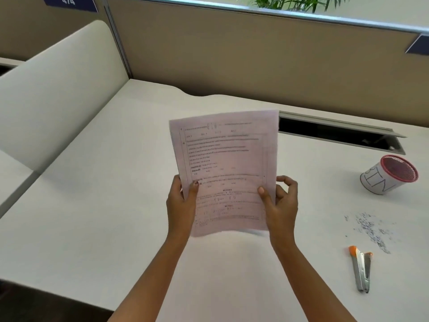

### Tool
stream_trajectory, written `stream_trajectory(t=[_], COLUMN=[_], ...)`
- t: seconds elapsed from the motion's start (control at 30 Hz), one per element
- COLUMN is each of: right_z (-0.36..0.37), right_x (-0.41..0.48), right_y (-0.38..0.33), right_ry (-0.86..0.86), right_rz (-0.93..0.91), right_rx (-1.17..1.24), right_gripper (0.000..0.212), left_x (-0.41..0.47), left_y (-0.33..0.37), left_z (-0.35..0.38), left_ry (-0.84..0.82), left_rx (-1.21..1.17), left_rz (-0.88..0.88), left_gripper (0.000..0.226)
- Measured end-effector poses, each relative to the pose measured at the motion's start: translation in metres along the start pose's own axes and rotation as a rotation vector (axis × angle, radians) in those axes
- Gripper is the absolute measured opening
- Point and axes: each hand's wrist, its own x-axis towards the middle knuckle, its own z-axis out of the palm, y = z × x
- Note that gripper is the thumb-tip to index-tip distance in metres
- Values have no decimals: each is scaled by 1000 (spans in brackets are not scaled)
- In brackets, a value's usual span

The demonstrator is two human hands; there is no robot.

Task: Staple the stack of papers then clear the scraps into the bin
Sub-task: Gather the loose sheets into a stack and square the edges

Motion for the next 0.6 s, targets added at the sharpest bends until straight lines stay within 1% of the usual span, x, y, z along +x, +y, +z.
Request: stream_trajectory(t=[0.03, 0.1, 0.2, 0.33, 0.43, 0.5, 0.6], right_z=[0, -1, -3, -6, -7, -9, -17], right_x=[0, 2, 3, 2, -2, -4, -3], right_y=[-3, -10, -10, 8, 24, 32, 39], right_ry=[5, 6, -9, -33, -33, -32, -57], right_rz=[-24, -64, -92, -53, 0, 29, 73], right_rx=[49, 130, 177, 123, 56, 6, -90], right_gripper=[30, 25, 24, 22, 28, 30, 15], left_x=[1, 2, 2, -3, -8, -10, -9], left_y=[6, 17, 24, 13, 1, -4, -6], left_z=[1, 1, 0, 2, 8, 10, 10], left_ry=[15, 35, 50, 0, -31, -12, 63], left_rx=[-7, -40, -79, -73, 24, 56, 76], left_rz=[55, 131, 178, 194, 180, 160, 158], left_gripper=[7, 10, 14, 11, 13, 15, 14])
